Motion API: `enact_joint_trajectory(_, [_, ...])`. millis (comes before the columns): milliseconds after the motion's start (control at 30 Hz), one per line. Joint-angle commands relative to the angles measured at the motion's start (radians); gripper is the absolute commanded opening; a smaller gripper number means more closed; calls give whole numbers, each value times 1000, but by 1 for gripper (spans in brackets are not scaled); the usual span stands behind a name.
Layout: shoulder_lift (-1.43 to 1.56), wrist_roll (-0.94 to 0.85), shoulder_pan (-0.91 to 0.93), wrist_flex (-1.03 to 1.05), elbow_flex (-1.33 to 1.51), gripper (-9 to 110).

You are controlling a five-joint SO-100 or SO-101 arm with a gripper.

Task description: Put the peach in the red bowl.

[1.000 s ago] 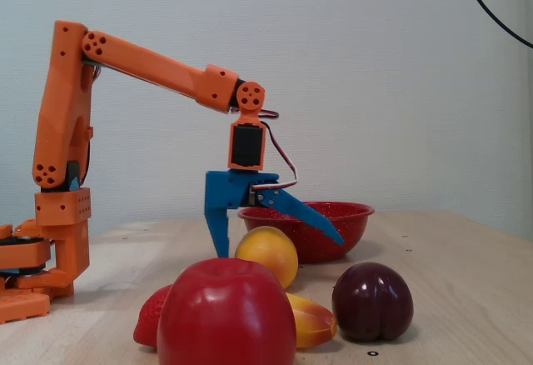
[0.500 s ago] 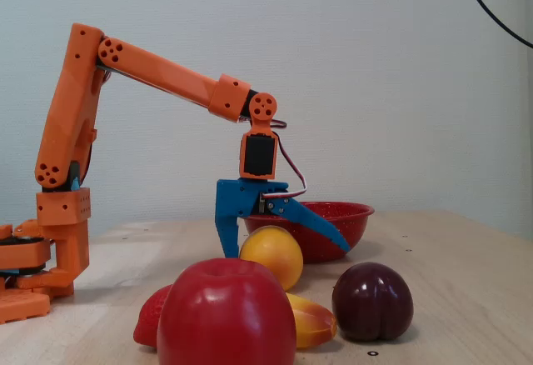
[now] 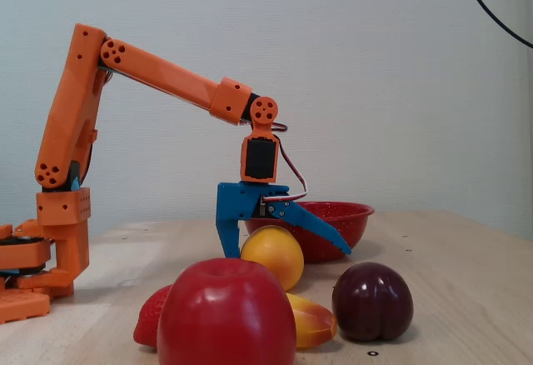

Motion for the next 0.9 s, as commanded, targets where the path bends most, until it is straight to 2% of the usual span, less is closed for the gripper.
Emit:
enact_joint_trajectory(0, [61, -21, 3, -34, -28, 61])
enact_joint_trajectory(867, [127, -21, -35, -75, 81, 56])
